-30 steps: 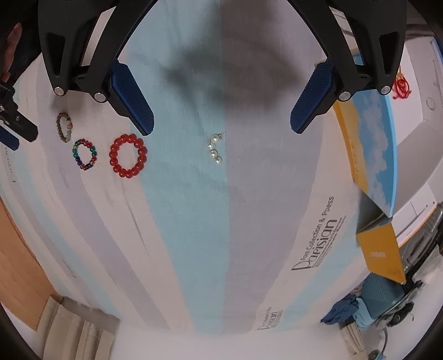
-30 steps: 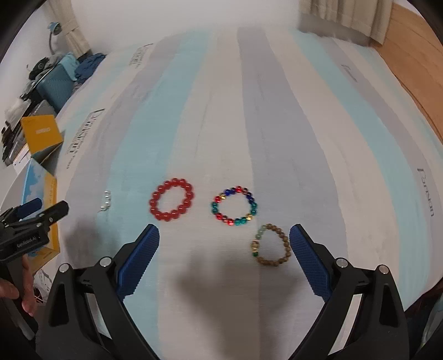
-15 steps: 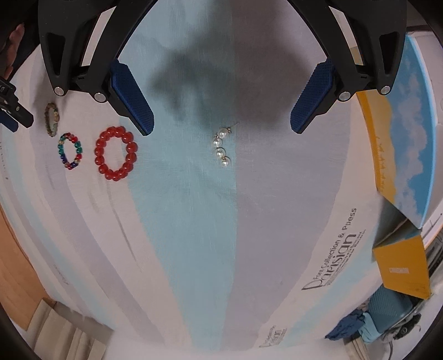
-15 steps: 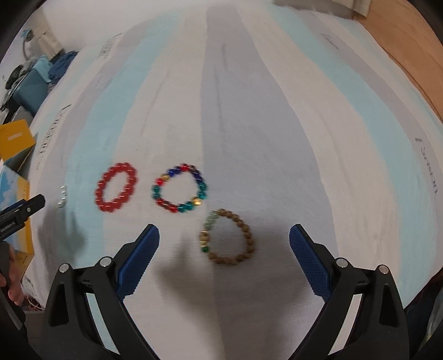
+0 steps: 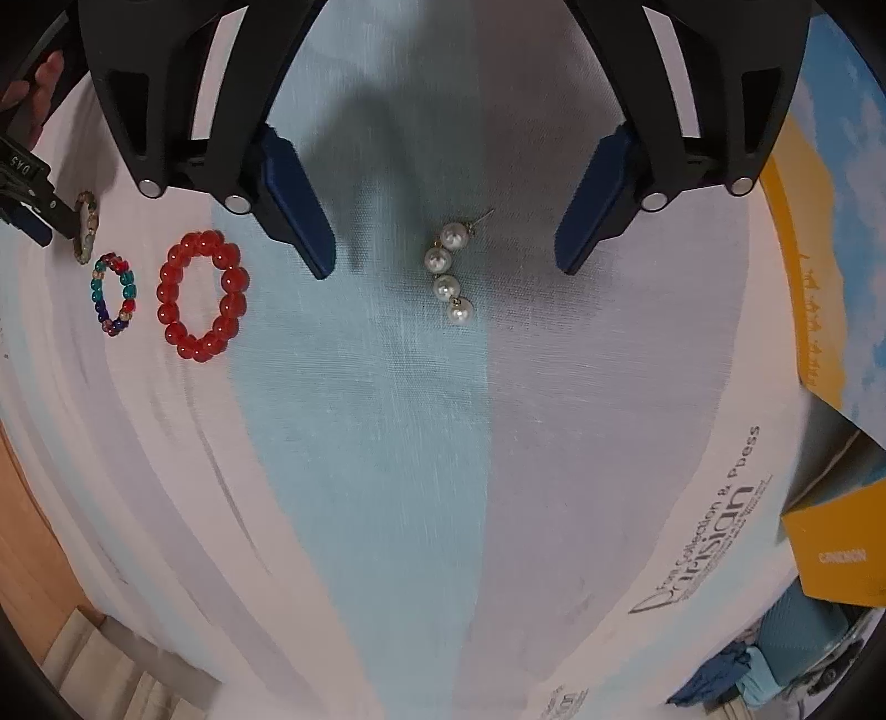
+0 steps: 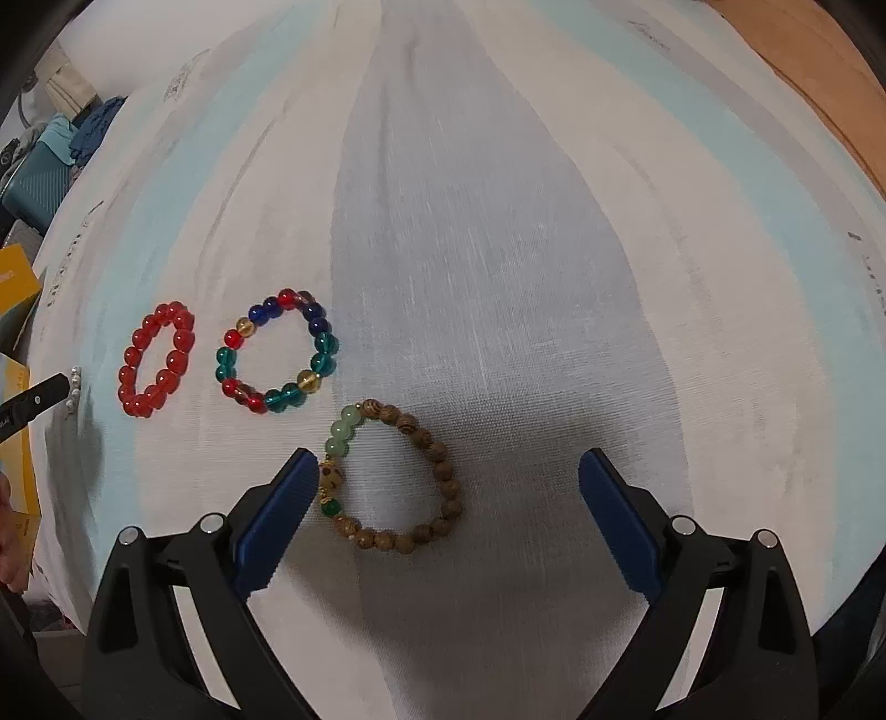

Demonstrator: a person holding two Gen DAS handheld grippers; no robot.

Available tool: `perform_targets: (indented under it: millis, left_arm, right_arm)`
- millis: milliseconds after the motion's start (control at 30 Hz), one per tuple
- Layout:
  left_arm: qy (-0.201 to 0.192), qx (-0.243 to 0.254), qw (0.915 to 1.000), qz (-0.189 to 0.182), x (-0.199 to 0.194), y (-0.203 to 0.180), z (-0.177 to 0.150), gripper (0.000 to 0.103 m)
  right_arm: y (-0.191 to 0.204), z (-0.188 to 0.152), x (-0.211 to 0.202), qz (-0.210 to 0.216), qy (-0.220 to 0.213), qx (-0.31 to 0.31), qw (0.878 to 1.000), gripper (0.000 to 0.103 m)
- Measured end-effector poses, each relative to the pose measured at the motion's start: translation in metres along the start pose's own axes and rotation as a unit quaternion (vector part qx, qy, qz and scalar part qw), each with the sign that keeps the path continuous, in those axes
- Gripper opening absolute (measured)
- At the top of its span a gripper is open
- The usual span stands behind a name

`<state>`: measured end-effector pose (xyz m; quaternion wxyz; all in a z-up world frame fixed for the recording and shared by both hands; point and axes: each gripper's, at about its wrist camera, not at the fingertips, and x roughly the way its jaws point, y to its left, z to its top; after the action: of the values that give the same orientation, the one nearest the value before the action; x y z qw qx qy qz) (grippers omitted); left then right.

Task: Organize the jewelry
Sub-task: 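Grasp the wooden bead bracelet with the right tool while the left tool grasps the pearl earrings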

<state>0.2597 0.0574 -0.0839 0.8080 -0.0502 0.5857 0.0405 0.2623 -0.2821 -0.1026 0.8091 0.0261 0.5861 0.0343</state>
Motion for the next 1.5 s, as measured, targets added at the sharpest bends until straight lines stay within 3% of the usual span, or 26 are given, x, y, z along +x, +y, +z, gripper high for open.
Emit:
perform_targets:
  millis: [133, 400, 600, 833, 1133, 1500]
  left_arm:
    - [0.015, 0.007, 0.9998, -0.006, 0.010, -0.001, 0.002, 0.060]
    - [0.031, 0.004, 0.9994, -0.016, 0.021, 0.000, 0.003, 0.048]
    - [0.039, 0.006, 0.9991, -0.011, 0.028, 0.001, 0.005, 0.037]
    - [0.047, 0.022, 0.9985, -0.015, 0.032, -0.001, 0.006, 0.017]
    - [0.050, 0.035, 0.9980, -0.015, 0.028, -0.011, 0.003, 0.011]
    - [0.049, 0.041, 0.9978, -0.017, 0.011, -0.005, -0.004, 0.010]
  right_arm:
    - [-0.002, 0.000, 0.007, 0.003, 0.008, 0.001, 1.000, 0.085]
    - [-0.010, 0.000, 0.006, 0.004, 0.003, 0.016, 1.000, 0.079]
    - [-0.011, 0.002, 0.009, -0.007, 0.012, 0.014, 1.000, 0.061]
    - [-0.008, 0.002, 0.015, -0.020, 0.012, 0.007, 1.000, 0.050]
    - [-0.001, 0.007, 0.014, -0.018, 0.018, -0.001, 1.000, 0.010]
    - [-0.005, -0.002, -0.007, -0.010, 0.004, 0.003, 1.000, 0.007]
